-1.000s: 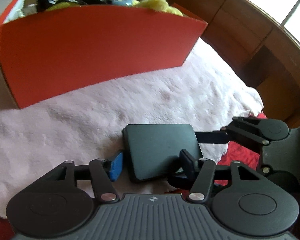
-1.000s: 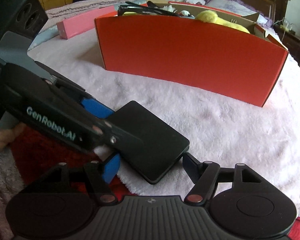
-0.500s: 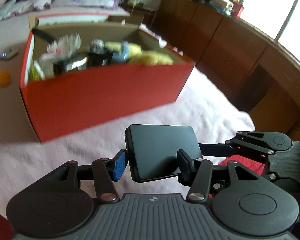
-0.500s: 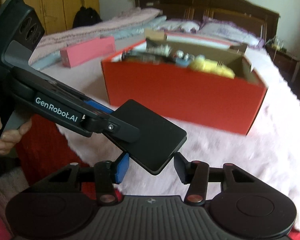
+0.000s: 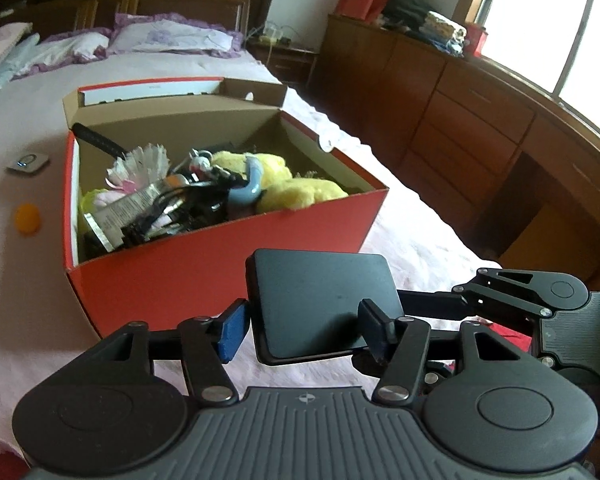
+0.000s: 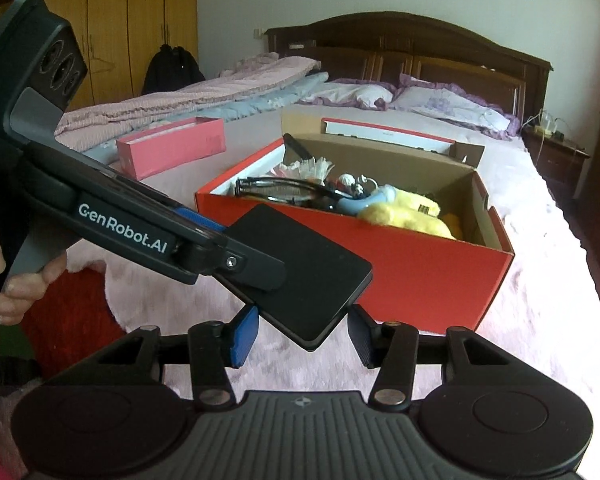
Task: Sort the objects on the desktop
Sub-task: 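Carry the black case over the box with the left tool and open it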
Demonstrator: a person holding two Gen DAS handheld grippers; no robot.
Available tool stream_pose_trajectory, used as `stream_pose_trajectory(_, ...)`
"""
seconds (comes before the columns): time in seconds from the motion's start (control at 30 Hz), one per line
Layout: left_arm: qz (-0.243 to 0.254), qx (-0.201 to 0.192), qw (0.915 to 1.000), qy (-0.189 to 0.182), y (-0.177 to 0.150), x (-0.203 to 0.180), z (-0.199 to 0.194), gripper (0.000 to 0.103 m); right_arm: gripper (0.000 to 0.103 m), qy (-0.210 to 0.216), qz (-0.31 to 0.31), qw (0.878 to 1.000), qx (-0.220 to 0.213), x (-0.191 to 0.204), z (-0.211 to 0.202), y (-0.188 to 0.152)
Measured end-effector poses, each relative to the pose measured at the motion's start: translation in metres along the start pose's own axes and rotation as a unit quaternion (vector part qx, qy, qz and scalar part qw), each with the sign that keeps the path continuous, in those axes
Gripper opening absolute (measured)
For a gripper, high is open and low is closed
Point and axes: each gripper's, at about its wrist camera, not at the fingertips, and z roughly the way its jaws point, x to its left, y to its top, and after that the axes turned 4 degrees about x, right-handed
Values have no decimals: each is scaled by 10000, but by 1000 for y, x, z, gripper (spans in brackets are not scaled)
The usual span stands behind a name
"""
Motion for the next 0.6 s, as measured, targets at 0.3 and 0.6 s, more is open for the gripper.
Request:
stream_pose_trajectory(0.3,245,-330,9991,138,34,6,-10,59,52,-59,-89,9996,-267,-6,3,30)
stream_pose_trajectory(0.6,614,-507,9958,450,111,22,6,80,52,-268,75,9985,-466,-35,41,108)
